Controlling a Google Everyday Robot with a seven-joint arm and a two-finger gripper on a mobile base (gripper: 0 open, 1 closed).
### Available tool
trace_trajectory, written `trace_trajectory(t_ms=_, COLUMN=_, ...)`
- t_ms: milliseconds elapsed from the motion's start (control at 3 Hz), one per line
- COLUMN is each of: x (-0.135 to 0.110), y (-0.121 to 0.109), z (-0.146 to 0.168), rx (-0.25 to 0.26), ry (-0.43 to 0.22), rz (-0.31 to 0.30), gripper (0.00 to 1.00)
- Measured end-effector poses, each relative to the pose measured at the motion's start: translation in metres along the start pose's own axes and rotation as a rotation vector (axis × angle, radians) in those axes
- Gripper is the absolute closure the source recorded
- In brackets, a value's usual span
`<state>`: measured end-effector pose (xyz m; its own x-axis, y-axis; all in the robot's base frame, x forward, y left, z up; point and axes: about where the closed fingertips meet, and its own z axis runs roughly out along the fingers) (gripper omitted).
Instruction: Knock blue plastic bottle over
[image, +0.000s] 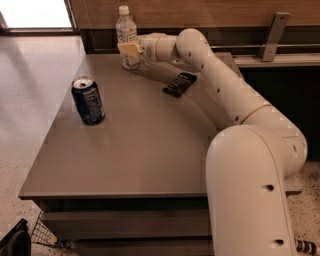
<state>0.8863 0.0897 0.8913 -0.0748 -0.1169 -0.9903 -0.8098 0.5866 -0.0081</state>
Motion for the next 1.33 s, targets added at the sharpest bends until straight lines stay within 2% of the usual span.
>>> trace_trajectory(t_ms=333, x=0.001, y=0.003, z=0.003, rx=-0.005, ry=0.001, rz=0.001, gripper=0.87)
trace_trajectory(t_ms=667, x=0.001, y=0.005, z=0.005, rx=-0.012, ry=0.005, rz=0.002, gripper=1.00)
trace_trajectory(t_ms=1333, x=-0.011, y=0.011, z=-0.009, rx=-0.056, ry=0.066, rz=-0.001, gripper=1.00)
